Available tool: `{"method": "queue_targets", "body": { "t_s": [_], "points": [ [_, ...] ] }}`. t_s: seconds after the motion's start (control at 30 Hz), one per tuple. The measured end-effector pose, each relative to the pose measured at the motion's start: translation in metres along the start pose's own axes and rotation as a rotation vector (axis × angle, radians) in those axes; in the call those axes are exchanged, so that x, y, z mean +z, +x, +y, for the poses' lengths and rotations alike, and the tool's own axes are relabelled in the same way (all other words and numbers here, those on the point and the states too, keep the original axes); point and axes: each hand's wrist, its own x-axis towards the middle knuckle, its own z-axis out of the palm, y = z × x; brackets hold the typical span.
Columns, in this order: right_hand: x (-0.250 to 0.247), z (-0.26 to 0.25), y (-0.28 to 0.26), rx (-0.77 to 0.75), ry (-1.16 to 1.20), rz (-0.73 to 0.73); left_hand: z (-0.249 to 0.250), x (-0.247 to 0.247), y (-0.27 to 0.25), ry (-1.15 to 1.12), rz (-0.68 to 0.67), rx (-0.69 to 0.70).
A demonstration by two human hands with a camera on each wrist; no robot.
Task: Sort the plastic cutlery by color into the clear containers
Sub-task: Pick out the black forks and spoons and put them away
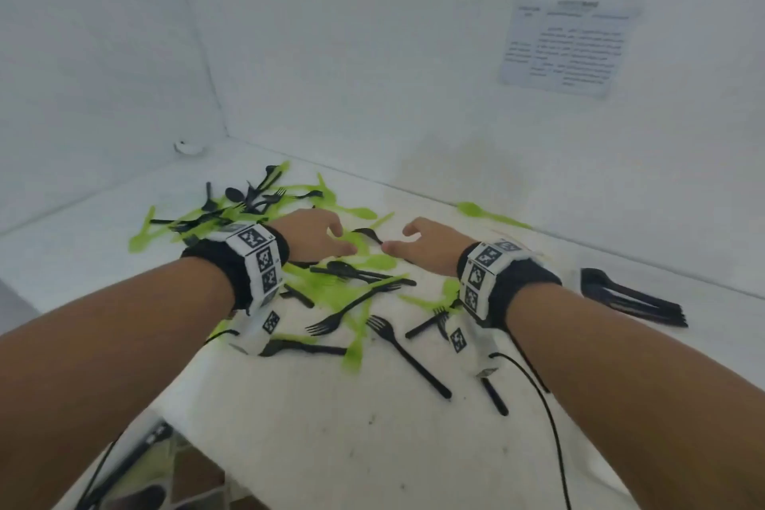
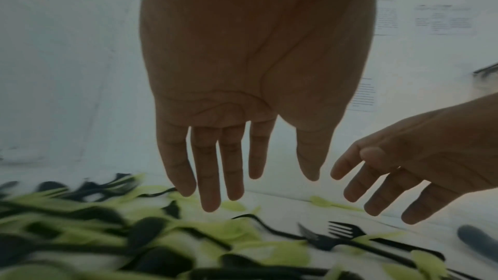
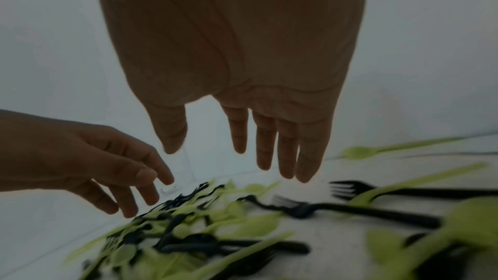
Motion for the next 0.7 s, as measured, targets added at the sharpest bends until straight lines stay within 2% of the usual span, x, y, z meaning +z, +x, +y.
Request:
{"method": "queue_targets", "body": {
  "t_s": [0.27, 0.37, 0.53, 0.7],
  "points": [
    [0.097, -0.103, 0.044, -0.08, -0.129, -0.056, -0.16, 0.007, -0.042, -0.082, 0.057, -0.089],
    [0.12, -0.133, 0.059, -0.097, -0.17, -0.048, -0.203, 0.012, -0.046, -0.113, 0.089, -0.095],
    [0.139, -0.149, 0.076, -0.075, -0.174, 0.006, -0.234, 0.018, -0.039, -0.112, 0.094, -0.021],
    [0.139, -0.143, 0.095, -0.042, -0.205, 0.043, -0.238, 0.025, -0.016, -0.088, 0.107, 0.041]
  ]
}}
